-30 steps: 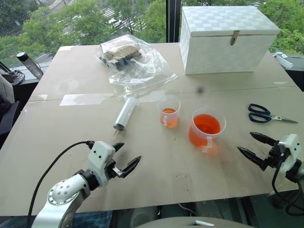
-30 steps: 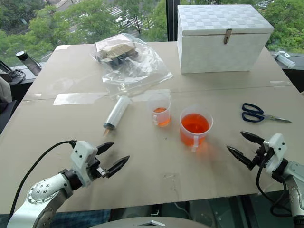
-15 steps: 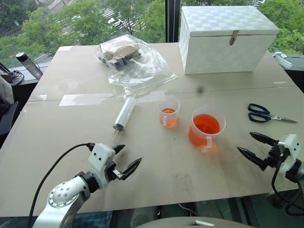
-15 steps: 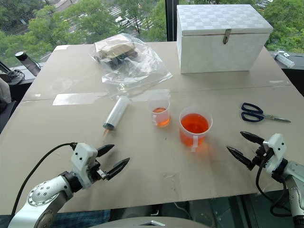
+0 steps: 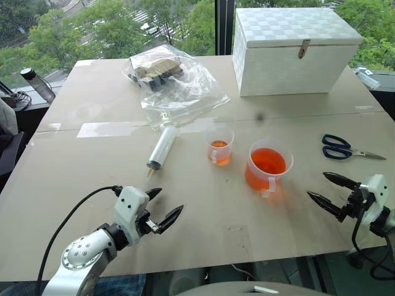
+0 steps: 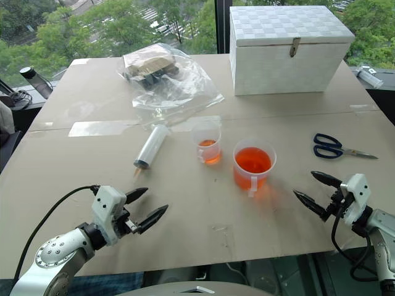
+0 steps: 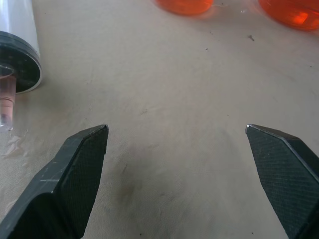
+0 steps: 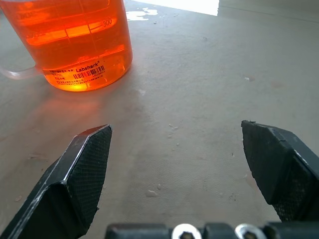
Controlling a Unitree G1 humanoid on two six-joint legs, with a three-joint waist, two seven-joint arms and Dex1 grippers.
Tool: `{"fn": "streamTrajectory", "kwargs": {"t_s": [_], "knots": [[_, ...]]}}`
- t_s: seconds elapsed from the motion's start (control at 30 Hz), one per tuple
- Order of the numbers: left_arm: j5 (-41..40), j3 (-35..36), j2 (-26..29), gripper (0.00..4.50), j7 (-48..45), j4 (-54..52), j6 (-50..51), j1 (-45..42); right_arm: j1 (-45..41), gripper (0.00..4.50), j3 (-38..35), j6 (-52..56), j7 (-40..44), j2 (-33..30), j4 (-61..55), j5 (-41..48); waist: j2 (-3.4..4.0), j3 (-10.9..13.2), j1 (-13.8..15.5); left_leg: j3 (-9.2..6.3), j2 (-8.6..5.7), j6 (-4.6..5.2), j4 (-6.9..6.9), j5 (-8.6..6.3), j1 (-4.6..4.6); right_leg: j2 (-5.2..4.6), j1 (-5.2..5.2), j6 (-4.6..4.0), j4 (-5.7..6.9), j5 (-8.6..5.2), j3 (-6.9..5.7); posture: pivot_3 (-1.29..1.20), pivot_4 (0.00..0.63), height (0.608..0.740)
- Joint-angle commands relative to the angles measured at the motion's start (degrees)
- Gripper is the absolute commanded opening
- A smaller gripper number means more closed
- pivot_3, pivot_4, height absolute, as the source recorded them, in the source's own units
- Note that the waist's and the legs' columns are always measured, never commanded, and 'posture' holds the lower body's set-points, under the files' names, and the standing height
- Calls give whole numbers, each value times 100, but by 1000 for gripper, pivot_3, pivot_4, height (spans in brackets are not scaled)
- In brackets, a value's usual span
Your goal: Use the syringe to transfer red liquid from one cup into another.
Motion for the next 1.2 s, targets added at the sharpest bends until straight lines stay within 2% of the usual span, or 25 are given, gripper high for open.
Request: {"fn": "streamTrajectory", "kwargs": {"t_s": [0.03, 0.23, 0.33, 0.47, 0.57, 0.7, 0.77, 0.9, 1.03, 1.2], "knots": [[-92, 116, 22, 4500, 7, -160, -49, 6, -6, 4424, -48, -77, 20, -17, -68, 34, 0, 0, 0, 0, 0, 0, 0, 0, 0, 0, 0, 0, 0, 0, 0, 0, 150, 740], [-287, 242, 162, 4500, -3, -436, 178, -159, -29, 4424, -83, -39, 63, -75, -56, 70, 0, 0, 3, 0, 0, 0, 0, 0, 0, 0, 0, 0, 0, 0, 0, 0, 150, 740], [-673, 511, 299, 4500, 80, -665, 511, -451, -72, 4424, -156, 120, 149, -208, -170, 196, 0, 0, 8, 0, 0, 0, 0, 0, 0, 0, 0, 0, 0, 0, -1, 0, 150, 740], [-1675, 1211, 816, 4500, 451, -819, 1602, -1359, -229, 4424, -358, 797, 378, -710, -537, 645, 7, 4, 13, -2, 0, 0, 2, 0, 0, -1, 0, 1, 4, 1, -3, 0, 150, 740], [-2523, 1650, 1434, 4500, 734, -538, 2608, -2268, -570, 4424, -566, 1415, 517, -1290, -865, 1066, 10, 7, 10, -5, 0, 0, 3, 1, 0, 1, 1, 1, 5, 1, -8, 0, 150, 740], [-3181, 1745, 2086, 4500, 1120, -34, 3683, -3319, -1340, 4424, -686, 2260, 355, -1779, -1356, 1698, 9, 9, -34, -5, 0, -1, 4, 2, -2, 6, 1, 4, 4, 1, -8, 0, 150, 740], [-3040, 1411, 2572, 4500, 1176, 254, 4123, -3770, -1770, 4424, -620, 2649, 235, -1944, -1692, 2010, -2, 17, -28, -7, 0, -2, 3, 2, -4, 13, 0, 4, 2, 1, -7, 0, 150, 740], [-2923, 270, 3413, 4500, 1065, 865, 5370, -4870, -2635, 4424, -348, 3441, -119, -2077, -2356, 2678, -11, 36, -13, -12, 0, -14, 2, 10, -14, 21, -7, 5, 1, 0, -11, 0, 150, 740], [-2847, -553, 3080, 4500, 1285, 1763, 6828, -6431, -3405, 4424, 143, 3967, -435, -2125, -2871, 2917, -29, 50, 36, -13, -2, -23, 5, 15, -18, 21, -10, 6, 3, 0, -16, 0, 150, 740], [-2584, -1749, 2792, 4500, 1336, 2959, 7153, -7704, -4040, 4424, 582, 4282, -427, -2095, -3077, 2986, -54, 64, 70, -12, -4, -28, 13, 18, -32, 24, -22, 8, 5, 0, -15, 0, 150, 740]]}}
